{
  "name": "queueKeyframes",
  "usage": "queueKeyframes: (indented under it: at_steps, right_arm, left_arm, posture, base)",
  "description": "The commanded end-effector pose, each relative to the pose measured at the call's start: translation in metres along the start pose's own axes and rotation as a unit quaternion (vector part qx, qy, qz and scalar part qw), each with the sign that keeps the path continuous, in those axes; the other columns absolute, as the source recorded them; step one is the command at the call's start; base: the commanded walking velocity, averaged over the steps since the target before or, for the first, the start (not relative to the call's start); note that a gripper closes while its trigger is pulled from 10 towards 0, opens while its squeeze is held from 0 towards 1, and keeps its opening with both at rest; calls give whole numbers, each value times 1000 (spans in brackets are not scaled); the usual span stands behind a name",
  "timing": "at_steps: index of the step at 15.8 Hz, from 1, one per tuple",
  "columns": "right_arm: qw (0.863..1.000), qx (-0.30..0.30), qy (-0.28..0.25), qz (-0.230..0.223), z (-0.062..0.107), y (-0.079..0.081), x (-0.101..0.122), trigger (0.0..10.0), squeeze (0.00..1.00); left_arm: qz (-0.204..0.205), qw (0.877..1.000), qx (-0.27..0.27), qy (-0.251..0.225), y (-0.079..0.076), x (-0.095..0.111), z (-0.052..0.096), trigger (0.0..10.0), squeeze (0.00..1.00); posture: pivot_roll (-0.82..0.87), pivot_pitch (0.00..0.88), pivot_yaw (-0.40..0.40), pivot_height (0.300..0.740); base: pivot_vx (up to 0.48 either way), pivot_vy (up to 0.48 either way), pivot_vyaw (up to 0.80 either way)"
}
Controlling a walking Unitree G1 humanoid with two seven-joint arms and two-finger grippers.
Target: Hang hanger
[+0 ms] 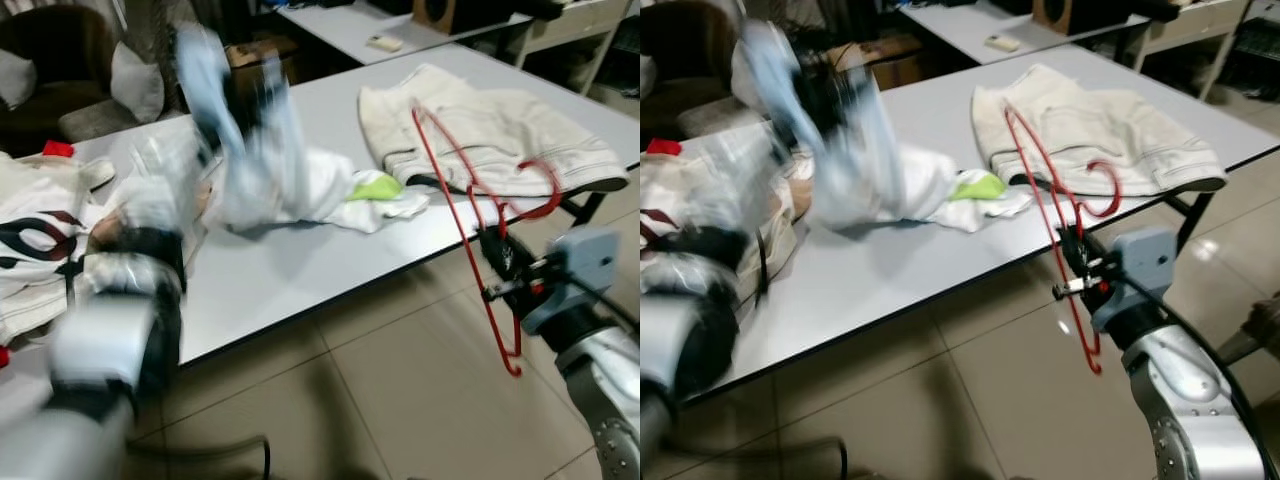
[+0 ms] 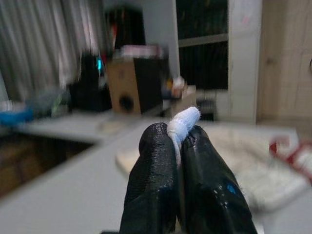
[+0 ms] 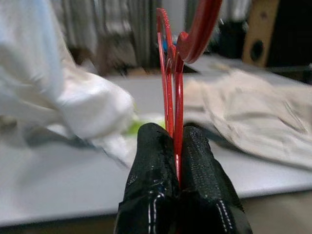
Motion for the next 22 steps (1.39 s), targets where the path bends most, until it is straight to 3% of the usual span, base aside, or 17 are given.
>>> queueKeyframes:
  at_steps: [1,3,5,6,7,8,10,11,13,14,18,20,22]
  right_arm:
    - [1000,15,-21,-6,3,4,8,10000,0]
    - [998,54,-18,-7,10,17,7,10000,0]
    - [995,94,-11,-15,13,32,3,10000,0]
    - [995,96,-3,-13,12,34,0,10000,0]
    - [996,93,7,-10,10,34,-5,10000,0]
    - [996,90,5,-7,8,33,-5,10000,0]
    - [996,84,-15,-11,5,27,3,10000,0]
    - [997,74,-25,-20,4,23,6,10000,0]
    - [997,72,-20,-20,4,23,3,10000,0]
    - [997,76,-12,-16,5,27,-1,10000,0]
    - [997,76,20,-15,8,28,-12,10000,0]
    - [994,66,86,5,10,21,-33,10000,0]
    - [991,104,84,-2,11,32,-33,10000,0]
  left_arm:
    - [-2,1000,-20,-15,-1,11,0,0,0]
    - [-17,999,-36,16,-7,-3,4,0,0]
    - [-5,998,-40,46,-9,-24,10,0,0]
    - [-15,997,-28,77,-6,-34,12,0,0]
    - [-52,989,-8,137,2,-50,16,0,0]
    - [-75,989,-1,131,6,-42,13,0,0]
    - [-30,998,24,-48,11,48,-11,0,0]
    - [-16,991,47,-123,20,93,-12,0,0]
    - [-76,995,54,-42,22,63,-9,0,0]
    - [-91,994,64,19,23,28,-6,0,0]
    - [-74,995,65,22,22,18,-5,0,0]
    - [-78,994,66,22,22,19,-5,0,0]
    - [-85,995,52,27,18,17,-7,0,0]
  posture:
    - [-242,0,150,740]
    - [-241,0,158,740]
    - [-240,0,161,740]
    - [-234,0,157,740]
    - [-229,0,154,740]
    - [-225,0,151,740]
    - [-218,0,147,740]
    - [-209,0,145,740]
    - [-210,0,147,740]
    - [-216,0,149,740]
    - [-219,0,150,740]
    - [-221,0,150,740]
    - [-223,0,151,740]
  base:
    - [0,0,0]
    - [0,0,0]
    - [0,0,0]
    - [0,0,0]
    - [0,0,0]
    - [0,0,0]
    - [0,0,0]
    - [0,0,0]
    - [0,0,0]
    - [0,0,0]
    - [0,0,0]
    - [0,0,0]
    - [0,0,0]
Point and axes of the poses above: a point about 5 cm out from each wrist's last joint towards the gripper, its own z axis pointing back from the gripper into the wrist, its own x axis along the axis of the wrist's last joint, y = z × x, the point moved 3 cm from there along -z, pointing out of the wrist towards the gripper, and after that the axes turned 3 degrees about z, right-handed, at the moved point
